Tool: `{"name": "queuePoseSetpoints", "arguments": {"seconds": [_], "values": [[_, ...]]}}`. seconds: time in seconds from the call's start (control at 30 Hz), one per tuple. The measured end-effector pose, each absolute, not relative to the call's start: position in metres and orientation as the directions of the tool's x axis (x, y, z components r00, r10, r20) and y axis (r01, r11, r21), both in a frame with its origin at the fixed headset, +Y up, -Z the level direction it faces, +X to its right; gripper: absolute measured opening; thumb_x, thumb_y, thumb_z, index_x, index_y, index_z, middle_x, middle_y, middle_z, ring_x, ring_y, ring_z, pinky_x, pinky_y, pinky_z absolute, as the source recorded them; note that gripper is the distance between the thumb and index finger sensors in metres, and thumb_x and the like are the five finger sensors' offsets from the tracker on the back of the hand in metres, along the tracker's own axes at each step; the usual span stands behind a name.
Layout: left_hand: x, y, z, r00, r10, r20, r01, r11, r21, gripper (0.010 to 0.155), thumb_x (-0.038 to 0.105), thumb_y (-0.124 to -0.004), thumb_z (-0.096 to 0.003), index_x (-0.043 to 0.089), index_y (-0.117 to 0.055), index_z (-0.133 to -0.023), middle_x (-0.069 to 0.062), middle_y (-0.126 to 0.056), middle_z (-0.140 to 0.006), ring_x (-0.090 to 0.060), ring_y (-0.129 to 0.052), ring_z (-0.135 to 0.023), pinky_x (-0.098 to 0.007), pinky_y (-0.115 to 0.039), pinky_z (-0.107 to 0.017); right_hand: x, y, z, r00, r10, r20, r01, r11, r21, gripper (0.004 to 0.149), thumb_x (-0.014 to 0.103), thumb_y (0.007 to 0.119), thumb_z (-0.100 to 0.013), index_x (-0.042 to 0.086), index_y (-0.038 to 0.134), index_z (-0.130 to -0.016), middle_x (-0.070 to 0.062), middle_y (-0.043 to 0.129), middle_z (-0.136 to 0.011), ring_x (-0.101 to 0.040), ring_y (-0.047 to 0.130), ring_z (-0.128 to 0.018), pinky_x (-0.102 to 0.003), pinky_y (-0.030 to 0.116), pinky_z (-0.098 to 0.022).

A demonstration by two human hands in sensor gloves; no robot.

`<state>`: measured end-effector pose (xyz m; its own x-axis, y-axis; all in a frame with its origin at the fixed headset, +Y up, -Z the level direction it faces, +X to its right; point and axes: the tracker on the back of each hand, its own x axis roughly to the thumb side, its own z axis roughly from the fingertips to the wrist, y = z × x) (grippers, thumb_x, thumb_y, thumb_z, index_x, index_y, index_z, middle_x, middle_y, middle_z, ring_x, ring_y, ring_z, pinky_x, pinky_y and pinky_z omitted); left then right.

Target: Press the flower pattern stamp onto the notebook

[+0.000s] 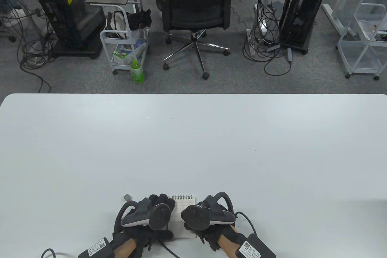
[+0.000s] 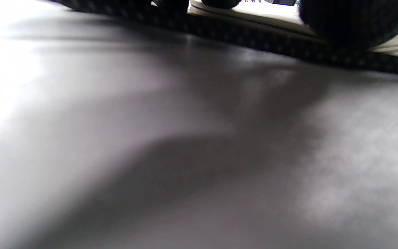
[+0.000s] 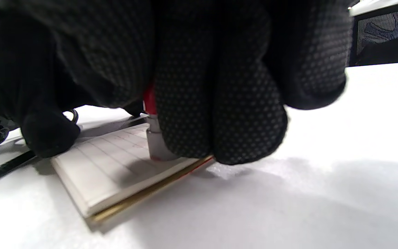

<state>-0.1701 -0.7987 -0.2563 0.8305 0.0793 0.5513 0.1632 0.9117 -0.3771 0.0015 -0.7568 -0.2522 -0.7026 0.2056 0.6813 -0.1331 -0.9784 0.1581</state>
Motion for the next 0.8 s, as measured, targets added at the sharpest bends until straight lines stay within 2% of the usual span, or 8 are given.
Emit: {"name": "queuePoseSetpoints", "arguments": {"seconds": [0.47, 0.53, 0.63, 0.8], "values": [[-0.170, -0.799, -0.257, 0.831, 0.081, 0.550, 0.161, 0.911, -0.379, 0.096, 0.066, -0.066, -0.0331, 0.017, -0.029, -0.107, -0.017, -0.024, -0.113, -0.049, -0.031, -0.100, -0.064, -0.041, -0.068, 0.006, -0.751, -0.254, -0.705, 0.214, 0.676, -0.141, -0.977, 0.162, 0.044, 0.031, 0.091, -0.036, 0.015, 0.091, -0.077, -0.015, 0.104, -0.056, -0.034, 0.110, -0.047, -0.051, 0.087, -0.043], [-0.170, -0.799, -0.257, 0.831, 0.083, 0.551, 0.161, 0.911, -0.379, 0.096, 0.066, -0.066, -0.0331, 0.017, -0.029, -0.107, -0.017, -0.024, -0.113, -0.049, -0.030, -0.100, -0.064, -0.041, -0.068, 0.006, -0.750, -0.253, -0.709, 0.170, 0.685, -0.102, -0.985, 0.140, 0.044, 0.033, 0.090, -0.037, 0.016, 0.090, -0.077, -0.013, 0.103, -0.057, -0.033, 0.110, -0.049, -0.051, 0.086, -0.044], [-0.170, -0.799, -0.257, 0.831, 0.083, 0.550, 0.160, 0.912, -0.379, 0.096, 0.066, -0.067, -0.0331, 0.017, -0.030, -0.107, -0.017, -0.024, -0.113, -0.049, -0.031, -0.100, -0.065, -0.041, -0.068, 0.008, -0.746, -0.253, -0.699, 0.212, 0.683, -0.150, -0.977, 0.150, 0.045, 0.034, 0.089, -0.037, 0.016, 0.090, -0.078, -0.013, 0.103, -0.058, -0.034, 0.109, -0.049, -0.053, 0.084, -0.046], [-0.170, -0.799, -0.257, 0.831, 0.084, 0.549, 0.157, 0.913, -0.377, 0.096, 0.066, -0.067, -0.0329, 0.017, -0.030, -0.107, -0.017, -0.027, -0.112, -0.049, -0.031, -0.100, -0.065, -0.042, -0.068, 0.019, -0.732, -0.254, -0.717, 0.225, 0.659, -0.244, -0.968, 0.065, 0.045, 0.034, 0.089, -0.037, 0.018, 0.090, -0.079, -0.012, 0.102, -0.058, -0.033, 0.108, -0.049, -0.053, 0.083, -0.046]]}}
